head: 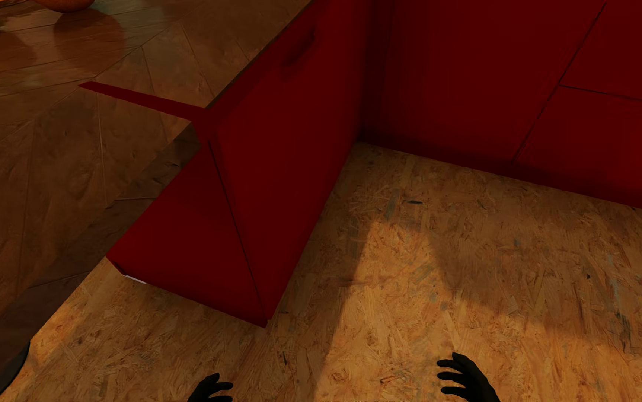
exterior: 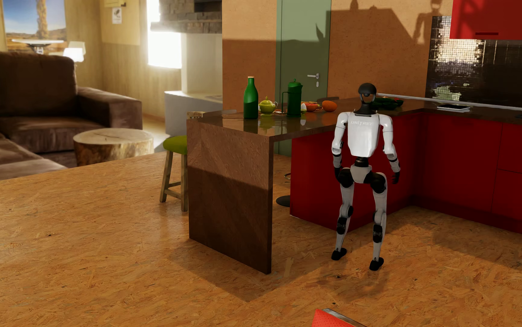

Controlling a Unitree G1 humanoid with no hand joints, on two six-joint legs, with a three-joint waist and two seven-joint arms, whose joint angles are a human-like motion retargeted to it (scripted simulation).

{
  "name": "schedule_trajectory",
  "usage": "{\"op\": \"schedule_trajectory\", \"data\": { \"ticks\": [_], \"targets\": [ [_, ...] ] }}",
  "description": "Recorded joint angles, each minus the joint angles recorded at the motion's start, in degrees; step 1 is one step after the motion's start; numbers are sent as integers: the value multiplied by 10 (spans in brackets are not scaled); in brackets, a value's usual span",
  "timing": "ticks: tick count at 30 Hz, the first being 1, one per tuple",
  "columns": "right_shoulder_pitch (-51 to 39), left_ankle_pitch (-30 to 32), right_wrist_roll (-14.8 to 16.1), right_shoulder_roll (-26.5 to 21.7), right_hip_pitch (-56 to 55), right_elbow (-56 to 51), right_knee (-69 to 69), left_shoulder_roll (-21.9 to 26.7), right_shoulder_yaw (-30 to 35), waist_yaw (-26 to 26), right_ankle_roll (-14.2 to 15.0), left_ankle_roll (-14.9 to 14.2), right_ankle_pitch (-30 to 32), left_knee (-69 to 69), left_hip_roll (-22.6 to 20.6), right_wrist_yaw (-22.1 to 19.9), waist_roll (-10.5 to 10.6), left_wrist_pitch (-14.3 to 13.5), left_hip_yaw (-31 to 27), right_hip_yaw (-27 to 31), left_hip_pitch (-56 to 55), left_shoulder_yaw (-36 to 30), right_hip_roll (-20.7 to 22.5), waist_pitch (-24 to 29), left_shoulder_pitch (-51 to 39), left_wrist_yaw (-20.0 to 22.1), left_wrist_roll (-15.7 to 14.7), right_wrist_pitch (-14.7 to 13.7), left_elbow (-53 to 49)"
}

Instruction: Avoid the corner

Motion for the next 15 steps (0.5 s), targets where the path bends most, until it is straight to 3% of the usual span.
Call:
{"op": "schedule_trajectory", "data": {
  "ticks": [7, 10, 11, 13, 15],
  "targets": [
    [-17, 0, -3, 19, 3, -18, -8, 12, 14, -1, 5, 5, 2, 0, -4, -7, 7, 11, -2, -3, -3, 2, -5, -8, 22, -21, 6, -6, -7],
    [-6, 1, -8, 1, 4, -12, -7, -3, 6, 2, 7, 6, 2, -3, -5, -10, 8, -6, 3, 1, 2, 6, -7, -4, 19, 7, 21, -18, -18],
    [-7, -2, -9, 2, 5, -12, -6, -8, 3, 0, 8, 7, 2, 1, -4, -16, 12, -13, 5, 3, 2, -10, -5, -1, 13, 14, 23, -11, -11],
    [-14, -7, -6, 19, 3, -22, -1, -5, 12, -3, 7, 6, 0, 9, 1, -27, 12, -21, 9, 8, 1, 3, 0, 0, 17, 14, 14, 0, -12],
    [-9, -10, -5, 21, 4, -14, -7, -12, 16, -6, 7, 7, 2, 11, 3, -30, 15, -19, 8, 6, -2, -4, 2, -8, 21, 12, 4, -10, -10]
  ]
}}
